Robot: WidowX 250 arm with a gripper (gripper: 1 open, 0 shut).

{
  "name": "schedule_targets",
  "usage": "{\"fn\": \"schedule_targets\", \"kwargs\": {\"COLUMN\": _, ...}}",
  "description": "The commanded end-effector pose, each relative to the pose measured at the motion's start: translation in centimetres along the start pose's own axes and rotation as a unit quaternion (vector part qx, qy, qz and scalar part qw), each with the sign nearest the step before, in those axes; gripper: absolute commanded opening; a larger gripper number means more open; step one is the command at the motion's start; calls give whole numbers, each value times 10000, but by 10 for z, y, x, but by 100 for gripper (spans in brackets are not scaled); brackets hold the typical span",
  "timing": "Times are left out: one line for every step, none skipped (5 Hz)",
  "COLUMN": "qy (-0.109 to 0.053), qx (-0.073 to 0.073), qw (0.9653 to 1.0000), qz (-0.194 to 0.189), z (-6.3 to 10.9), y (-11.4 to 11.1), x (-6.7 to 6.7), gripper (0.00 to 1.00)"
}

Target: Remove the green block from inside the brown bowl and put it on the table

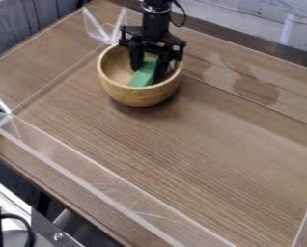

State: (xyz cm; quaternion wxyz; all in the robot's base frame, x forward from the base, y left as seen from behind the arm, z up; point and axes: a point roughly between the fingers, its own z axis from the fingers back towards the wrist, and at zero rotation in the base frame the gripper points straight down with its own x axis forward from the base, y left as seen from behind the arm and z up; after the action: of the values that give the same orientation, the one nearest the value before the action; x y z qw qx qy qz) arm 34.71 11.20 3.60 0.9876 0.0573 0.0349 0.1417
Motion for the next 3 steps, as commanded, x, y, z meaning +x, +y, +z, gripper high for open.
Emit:
{"fn": "schedule_targets", "kwargs": {"qy": -374, "qx": -68, "qw": 9992, "qz": 107, "z": 22, "y": -4, "x": 5, "gripper": 0}}
{"fn": "schedule_targets", "kwargs": {"qy": -276, "qx": -187, "qw": 9994, "qz": 86, "z": 31, "y": -5, "x": 5, "gripper": 0}}
{"fn": "schedule_targets", "kwargs": {"qy": -182, "qx": -302, "qw": 9994, "qz": 65, "z": 39, "y": -6, "x": 5, "gripper": 0}}
